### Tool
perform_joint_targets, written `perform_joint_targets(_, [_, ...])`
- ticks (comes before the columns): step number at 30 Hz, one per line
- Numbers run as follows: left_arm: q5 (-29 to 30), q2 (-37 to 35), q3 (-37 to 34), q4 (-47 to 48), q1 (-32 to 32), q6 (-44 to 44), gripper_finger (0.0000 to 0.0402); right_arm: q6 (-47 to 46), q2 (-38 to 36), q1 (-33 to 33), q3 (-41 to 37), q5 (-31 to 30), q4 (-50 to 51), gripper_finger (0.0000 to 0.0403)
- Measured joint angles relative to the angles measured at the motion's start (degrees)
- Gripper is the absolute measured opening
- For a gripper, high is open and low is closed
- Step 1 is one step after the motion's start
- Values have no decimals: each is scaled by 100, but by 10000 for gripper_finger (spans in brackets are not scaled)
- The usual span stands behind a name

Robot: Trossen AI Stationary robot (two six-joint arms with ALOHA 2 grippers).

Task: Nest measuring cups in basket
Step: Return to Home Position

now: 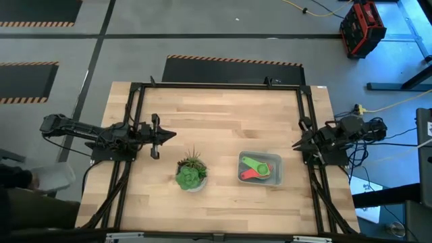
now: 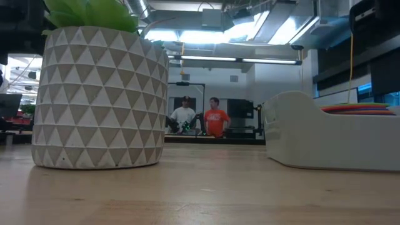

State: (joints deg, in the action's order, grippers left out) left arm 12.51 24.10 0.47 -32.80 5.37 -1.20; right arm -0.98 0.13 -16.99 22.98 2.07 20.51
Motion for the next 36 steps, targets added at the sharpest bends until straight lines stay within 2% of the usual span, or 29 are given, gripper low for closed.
perform_joint_targets(18, [0, -51, 0, -48, 0, -70, 3, 121, -3, 0, -1442, -1, -1816, 51])
perform_joint_targets(36, [11, -928, -2, 387, 0, -395, 4, 101, -3, -2, -2260, 7, -2839, 51])
